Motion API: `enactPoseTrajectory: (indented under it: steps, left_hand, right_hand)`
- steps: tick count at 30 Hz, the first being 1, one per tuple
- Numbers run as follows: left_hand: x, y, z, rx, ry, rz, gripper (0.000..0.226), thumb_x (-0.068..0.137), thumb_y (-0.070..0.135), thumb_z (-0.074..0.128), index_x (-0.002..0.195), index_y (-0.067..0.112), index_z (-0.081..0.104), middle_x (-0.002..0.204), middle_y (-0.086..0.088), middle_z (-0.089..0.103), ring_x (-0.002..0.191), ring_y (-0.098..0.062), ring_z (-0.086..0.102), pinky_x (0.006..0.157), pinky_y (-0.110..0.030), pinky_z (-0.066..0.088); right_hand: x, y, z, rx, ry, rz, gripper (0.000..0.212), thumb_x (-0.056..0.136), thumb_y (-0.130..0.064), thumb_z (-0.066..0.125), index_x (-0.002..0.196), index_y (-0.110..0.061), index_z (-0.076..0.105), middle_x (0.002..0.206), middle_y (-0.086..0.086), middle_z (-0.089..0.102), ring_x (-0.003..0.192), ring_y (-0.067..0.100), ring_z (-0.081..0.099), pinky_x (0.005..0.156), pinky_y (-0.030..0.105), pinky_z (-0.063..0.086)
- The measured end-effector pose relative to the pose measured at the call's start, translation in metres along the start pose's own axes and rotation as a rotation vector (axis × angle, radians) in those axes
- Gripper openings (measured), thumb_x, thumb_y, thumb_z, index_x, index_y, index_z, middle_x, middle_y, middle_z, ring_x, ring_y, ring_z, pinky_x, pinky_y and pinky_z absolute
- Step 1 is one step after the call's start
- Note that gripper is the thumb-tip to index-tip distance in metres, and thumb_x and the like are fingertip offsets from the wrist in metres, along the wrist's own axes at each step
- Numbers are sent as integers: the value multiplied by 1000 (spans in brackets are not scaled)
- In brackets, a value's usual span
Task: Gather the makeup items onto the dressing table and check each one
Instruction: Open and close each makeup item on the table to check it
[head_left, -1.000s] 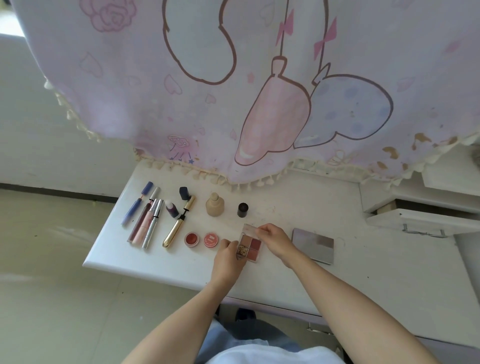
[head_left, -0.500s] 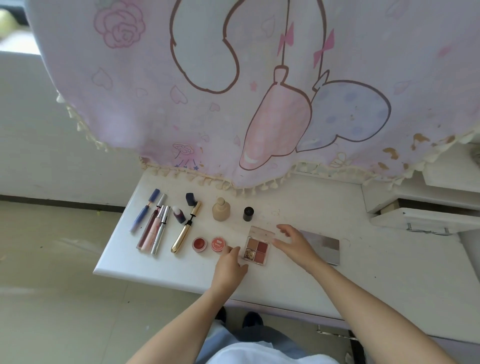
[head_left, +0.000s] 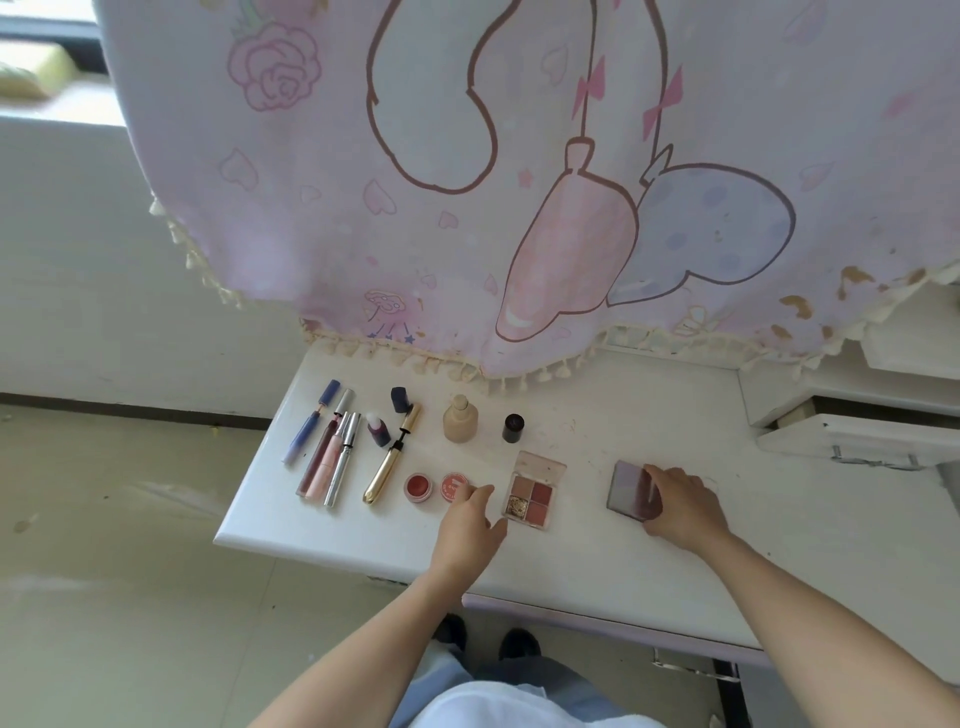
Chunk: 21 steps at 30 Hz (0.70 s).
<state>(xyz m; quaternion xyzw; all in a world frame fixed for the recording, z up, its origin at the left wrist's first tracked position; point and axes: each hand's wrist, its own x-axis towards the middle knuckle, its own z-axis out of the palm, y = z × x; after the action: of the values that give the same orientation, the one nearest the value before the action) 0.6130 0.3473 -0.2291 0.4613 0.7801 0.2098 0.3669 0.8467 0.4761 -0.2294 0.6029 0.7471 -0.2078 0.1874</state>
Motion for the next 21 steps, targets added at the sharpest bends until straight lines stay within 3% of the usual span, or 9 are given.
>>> enactPoseTrajectory:
  steps: [3,6,9,12,16,21]
  left_hand:
    - [-1,8,-5,-32,14,32,48,91,18,53,136,10,41,131,-6,46,82,-10,49,87,-23,45]
    - [-2,22,-11,-69,45,105,42,92,21,53,132,10,46,125,-5,50,80,-10,50,77,-18,43]
    - [2,43,-17,-161,63,150,39,90,21,55,128,10,51,118,-3,53,78,-10,51,70,-16,38]
    - [7,69,-26,-369,-17,121,48,86,20,62,130,8,48,109,2,51,84,-11,52,75,-25,47]
    - [10,94,-40,-620,-149,101,65,82,29,68,136,11,39,121,1,52,103,-13,56,90,-28,48]
    - [8,105,-52,-743,-245,116,96,54,47,73,136,10,38,118,-1,56,111,-18,58,103,-40,44]
  right_hand:
    - [-6,-5,-6,191,-5,9,68,73,-26,69,134,-18,40,123,12,48,113,28,47,88,32,41]
    - [-16,-17,-28,675,-38,-58,31,79,-13,68,108,-18,59,102,9,55,86,18,54,75,27,43]
    - [-26,-27,-54,933,-127,-76,28,85,-12,62,112,-17,61,83,-1,55,69,7,49,65,18,37]
    - [-34,-35,-76,992,-189,-125,39,80,-20,65,118,-15,60,92,3,57,77,13,51,70,22,39]
    - [-50,-47,-100,924,-236,-239,66,58,-36,65,121,-17,57,94,2,57,81,12,52,75,22,41]
    - [-60,-53,-116,839,-207,-312,58,64,-28,60,120,-14,57,82,-15,58,60,-15,55,68,12,39]
